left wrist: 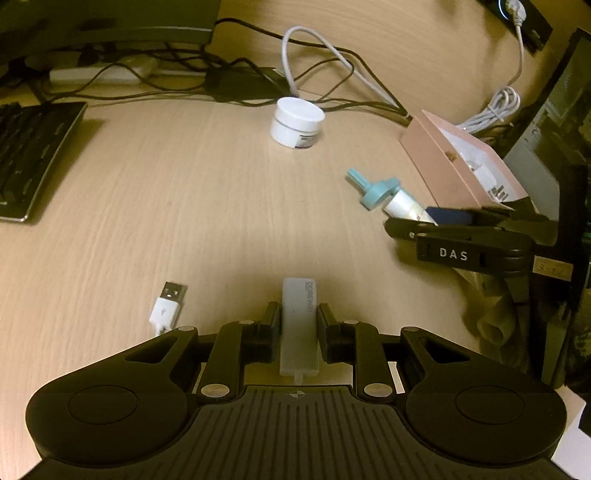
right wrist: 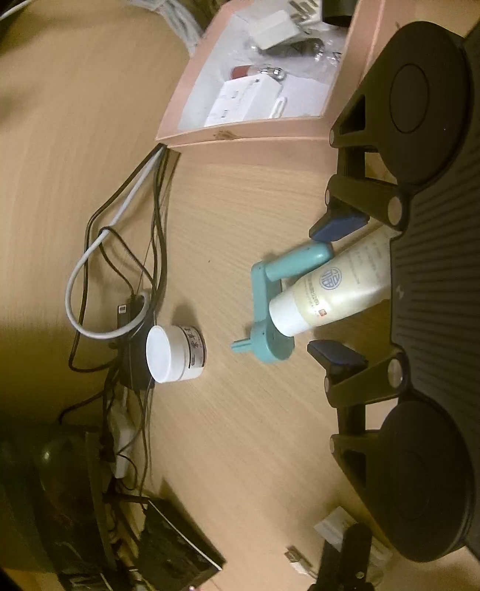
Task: Organize rigid objects
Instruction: 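Grasp the teal-capped cream tube with the right gripper and lift it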
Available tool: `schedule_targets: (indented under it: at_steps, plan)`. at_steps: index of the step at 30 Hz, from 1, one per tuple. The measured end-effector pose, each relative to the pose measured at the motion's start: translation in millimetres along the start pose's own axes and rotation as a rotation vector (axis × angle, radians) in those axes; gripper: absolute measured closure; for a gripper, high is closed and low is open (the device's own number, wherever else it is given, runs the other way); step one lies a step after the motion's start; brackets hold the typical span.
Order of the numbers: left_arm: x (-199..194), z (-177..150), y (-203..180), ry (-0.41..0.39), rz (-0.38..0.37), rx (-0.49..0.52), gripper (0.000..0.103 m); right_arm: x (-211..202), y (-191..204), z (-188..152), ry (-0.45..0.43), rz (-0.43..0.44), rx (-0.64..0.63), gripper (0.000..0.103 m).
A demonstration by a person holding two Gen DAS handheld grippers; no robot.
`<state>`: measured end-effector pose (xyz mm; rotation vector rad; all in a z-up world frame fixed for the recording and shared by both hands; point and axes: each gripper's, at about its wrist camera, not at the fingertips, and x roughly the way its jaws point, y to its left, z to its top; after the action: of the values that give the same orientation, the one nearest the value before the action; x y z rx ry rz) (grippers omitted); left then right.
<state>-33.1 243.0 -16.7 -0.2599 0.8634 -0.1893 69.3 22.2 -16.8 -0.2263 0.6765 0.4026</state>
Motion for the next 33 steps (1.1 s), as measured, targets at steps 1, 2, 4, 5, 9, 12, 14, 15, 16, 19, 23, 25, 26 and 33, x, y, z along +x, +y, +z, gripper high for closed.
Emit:
schedule_targets:
  at_steps: [1,2,4,5,9,12,14,15,16,19,23,25,26,33]
  plan:
    - [-0.1,0.9,0.2,0.0,-0.001,-0.001,0.078,-1.7,-1.3,-1.0,0.011,0.013,0.019,0.046]
    - [0.2,0.9,0.0,-0.001,-0.002,-0.002,0.078,-3.1,-2.6,-1.9,0.021,0.027,0.032,0.054]
    - [1.1,0.2,-1.4,-0.002,-0.009,-0.006,0.078,-9.7,-2.1,-5.9,0.027,0.058,0.04,0.066]
    - [2.0,0.5,-2.1,-0.002,-0.014,-0.007,0.078,-14.1,-1.1,-8.8,0.031,0.071,0.038,0.067]
    - [6.4,1.6,-7.1,0.001,-0.029,-0.002,0.078,-32.1,6.4,-24.0,0.043,0.088,0.034,0.067]
    - [10.7,2.1,-14.5,0.006,-0.042,0.006,0.078,-46.5,10.5,-36.0,0.056,0.095,0.054,0.067]
    - [12.9,1.7,-20.2,0.008,-0.047,0.021,0.078,-55.8,10.6,-43.5,0.064,0.095,0.079,0.067]
    - [13.8,1.2,-23.0,0.009,-0.048,0.028,0.078,-60.8,10.6,-47.8,0.069,0.089,0.093,0.067]
    - [14.5,0.6,-25.9,0.009,-0.048,0.035,0.078,-64.5,10.7,-51.8,0.073,0.085,0.098,0.067]
    - [15.9,-0.5,-32.7,0.01,-0.043,0.056,0.078,-75.0,14.5,-63.1,0.073,0.067,0.076,0.061]
    - [16.7,-3.7,-42.6,0.003,-0.009,0.119,0.078,-82.0,13.8,-72.3,0.058,0.049,0.071,0.056]
    - [16.4,-5.7,-45.3,-0.002,0.003,0.131,0.078,-84.0,12.5,-73.6,0.055,0.052,0.083,0.055]
    - [16.4,-6.2,-46.2,-0.004,0.007,0.133,0.078,-84.3,11.8,-73.6,0.054,0.054,0.09,0.054]
    - [16.4,-6.8,-42.9,-0.009,-0.007,0.128,0.078,-70.9,15.0,-64.4,0.034,0.028,0.046,0.051]
